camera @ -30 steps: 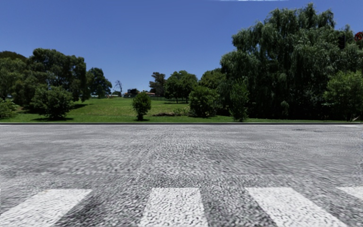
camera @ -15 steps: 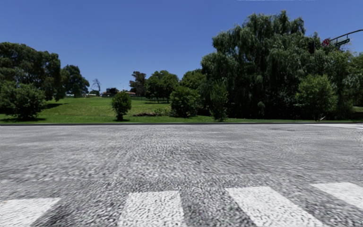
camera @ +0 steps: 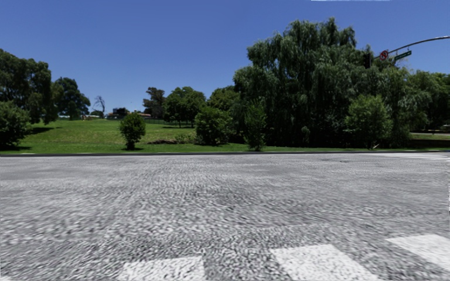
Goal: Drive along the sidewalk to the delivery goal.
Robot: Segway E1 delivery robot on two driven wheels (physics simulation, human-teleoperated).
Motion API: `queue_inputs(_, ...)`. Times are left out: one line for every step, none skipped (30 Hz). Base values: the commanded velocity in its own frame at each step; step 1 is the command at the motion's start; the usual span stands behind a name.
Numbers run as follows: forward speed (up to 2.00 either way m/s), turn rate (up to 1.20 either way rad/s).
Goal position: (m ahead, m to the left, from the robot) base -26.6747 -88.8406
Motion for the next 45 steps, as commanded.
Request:
queue_inputs(0.78,-0.36)
queue_inputs(0.78,-0.4)
queue_inputs(0.78,-0.4)
queue_inputs(0.78,-0.43)
queue_inputs(0.8,-0.44)
queue_inputs(0.82,-0.45)
queue_inputs(0.85,-0.48)
queue_inputs(0.88,-0.53)
queue_inputs(0.89,-0.55)
queue_inputs(0.89,-0.56)
queue_inputs(0.89,-0.56)
queue_inputs(0.9,-0.57)
queue_inputs(0.9,-0.57)
queue_inputs(0.9,-0.57)
queue_inputs(0.9,-0.57)
queue_inputs(0.93,-0.57)
queue_inputs(0.93,-0.57)
queue_inputs(0.94,-0.71)
queue_inputs(0.94,-0.78)
queue_inputs(0.94,-0.78)
queue_inputs(0.94,-0.79)
queue_inputs(0.94,-0.8)
queue_inputs(0.94,-0.8)
queue_inputs(0.94,-0.8)
queue_inputs(0.94,-0.8)
queue_inputs(0.94,-0.8)
queue_inputs(0.94,-0.8)
queue_inputs(0.94,-0.8)
queue_inputs(0.93,-0.8)
queue_inputs(0.93,-0.79)
queue_inputs(0.93,-0.79)
queue_inputs(0.93,-0.79)
queue_inputs(0.93,-0.79)
queue_inputs(0.93,-0.79)
queue_inputs(0.93,-0.79)
queue_inputs(0.92,-0.79)
queue_inputs(0.92,-0.79)
queue_inputs(0.92,-0.79)
queue_inputs(0.92,-0.79)
queue_inputs(0.91,-0.79)
queue_inputs(0.91,-0.79)
queue_inputs(0.91,-0.79)
queue_inputs(0.91,-0.79)
queue_inputs(0.91,-0.79)
queue_inputs(0.91,-0.79)
